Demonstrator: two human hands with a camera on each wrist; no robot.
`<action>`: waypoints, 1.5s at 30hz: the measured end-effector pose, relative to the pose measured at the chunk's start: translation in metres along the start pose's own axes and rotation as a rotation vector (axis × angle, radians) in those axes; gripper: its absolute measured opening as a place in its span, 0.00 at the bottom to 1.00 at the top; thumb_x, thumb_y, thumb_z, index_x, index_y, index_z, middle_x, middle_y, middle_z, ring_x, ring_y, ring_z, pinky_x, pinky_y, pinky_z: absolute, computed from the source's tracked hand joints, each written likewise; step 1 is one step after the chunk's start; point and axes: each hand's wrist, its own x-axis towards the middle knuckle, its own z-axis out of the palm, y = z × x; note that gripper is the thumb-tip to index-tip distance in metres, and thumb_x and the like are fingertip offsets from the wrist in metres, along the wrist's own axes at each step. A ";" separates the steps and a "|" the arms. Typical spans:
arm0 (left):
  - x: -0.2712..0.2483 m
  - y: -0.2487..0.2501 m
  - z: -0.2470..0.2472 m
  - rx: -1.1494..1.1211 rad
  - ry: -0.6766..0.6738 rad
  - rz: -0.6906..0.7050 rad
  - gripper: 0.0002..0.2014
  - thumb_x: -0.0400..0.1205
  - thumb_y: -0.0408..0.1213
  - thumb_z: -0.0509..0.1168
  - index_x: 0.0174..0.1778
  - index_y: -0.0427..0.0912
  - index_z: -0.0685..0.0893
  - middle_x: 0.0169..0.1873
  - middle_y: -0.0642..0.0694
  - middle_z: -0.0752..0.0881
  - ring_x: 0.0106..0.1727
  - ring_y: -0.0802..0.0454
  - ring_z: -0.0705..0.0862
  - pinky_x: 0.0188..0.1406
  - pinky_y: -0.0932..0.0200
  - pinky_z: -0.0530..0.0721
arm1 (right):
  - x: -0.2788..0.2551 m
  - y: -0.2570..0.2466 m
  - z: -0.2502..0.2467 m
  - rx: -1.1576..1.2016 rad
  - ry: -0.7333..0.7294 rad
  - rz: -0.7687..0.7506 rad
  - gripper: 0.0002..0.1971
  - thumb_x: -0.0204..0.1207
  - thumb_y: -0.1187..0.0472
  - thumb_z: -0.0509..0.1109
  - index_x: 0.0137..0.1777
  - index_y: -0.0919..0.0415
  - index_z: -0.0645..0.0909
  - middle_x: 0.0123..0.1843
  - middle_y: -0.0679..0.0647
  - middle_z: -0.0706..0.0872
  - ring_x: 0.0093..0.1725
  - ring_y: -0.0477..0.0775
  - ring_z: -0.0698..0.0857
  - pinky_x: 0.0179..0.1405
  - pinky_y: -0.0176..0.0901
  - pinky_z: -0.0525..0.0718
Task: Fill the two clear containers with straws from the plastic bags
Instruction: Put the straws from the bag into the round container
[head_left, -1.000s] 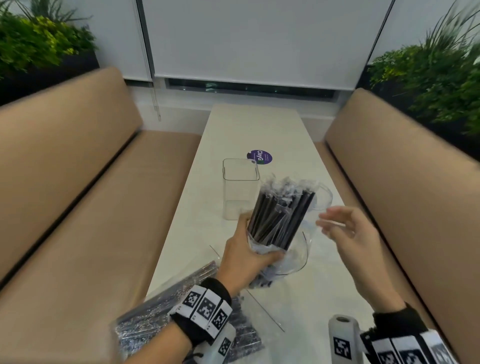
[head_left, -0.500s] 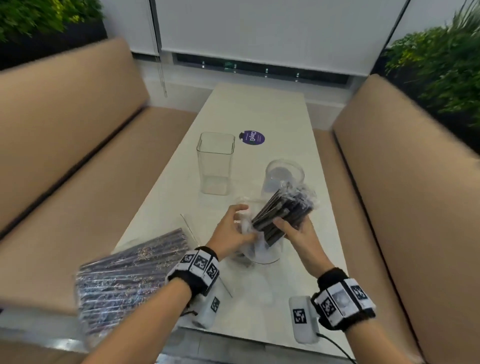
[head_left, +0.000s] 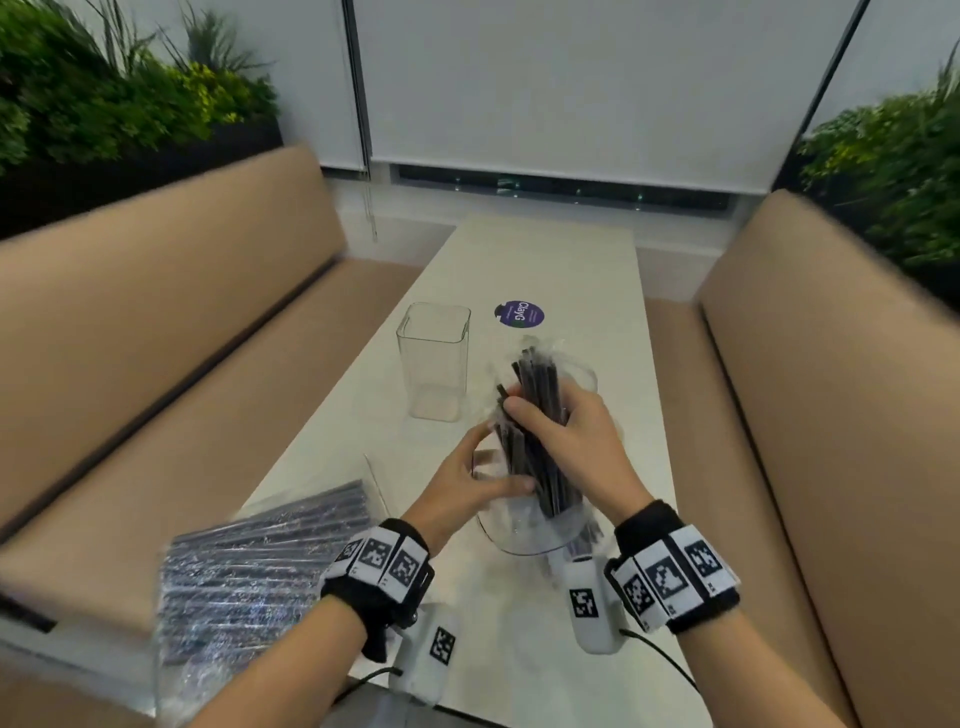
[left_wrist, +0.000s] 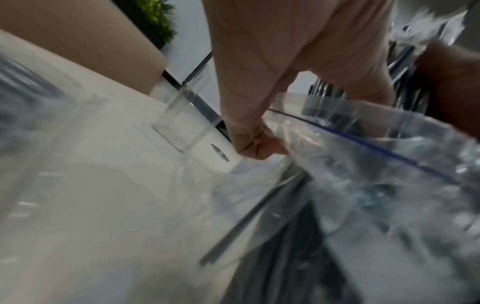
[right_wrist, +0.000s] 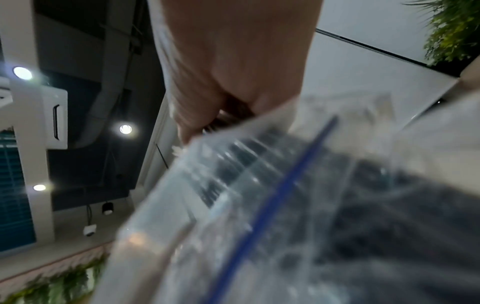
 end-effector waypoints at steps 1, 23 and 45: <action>0.004 0.007 0.002 -0.066 -0.011 0.041 0.39 0.65 0.38 0.81 0.72 0.59 0.76 0.65 0.46 0.84 0.67 0.47 0.81 0.59 0.56 0.83 | 0.002 -0.002 0.000 -0.001 -0.023 -0.012 0.02 0.78 0.56 0.74 0.48 0.52 0.87 0.43 0.53 0.92 0.43 0.47 0.91 0.45 0.37 0.88; 0.039 -0.039 0.005 0.119 -0.093 0.117 0.52 0.57 0.27 0.86 0.75 0.50 0.67 0.66 0.50 0.84 0.69 0.53 0.82 0.58 0.64 0.85 | -0.012 0.041 0.010 0.119 0.093 0.095 0.11 0.80 0.63 0.72 0.62 0.63 0.85 0.55 0.55 0.92 0.57 0.48 0.91 0.60 0.47 0.88; 0.039 -0.027 -0.052 -0.022 0.159 0.135 0.40 0.63 0.22 0.82 0.61 0.62 0.74 0.60 0.54 0.84 0.60 0.66 0.83 0.63 0.62 0.82 | 0.044 -0.031 -0.037 0.378 0.270 -0.086 0.12 0.78 0.75 0.70 0.48 0.56 0.86 0.40 0.47 0.89 0.42 0.56 0.89 0.51 0.53 0.90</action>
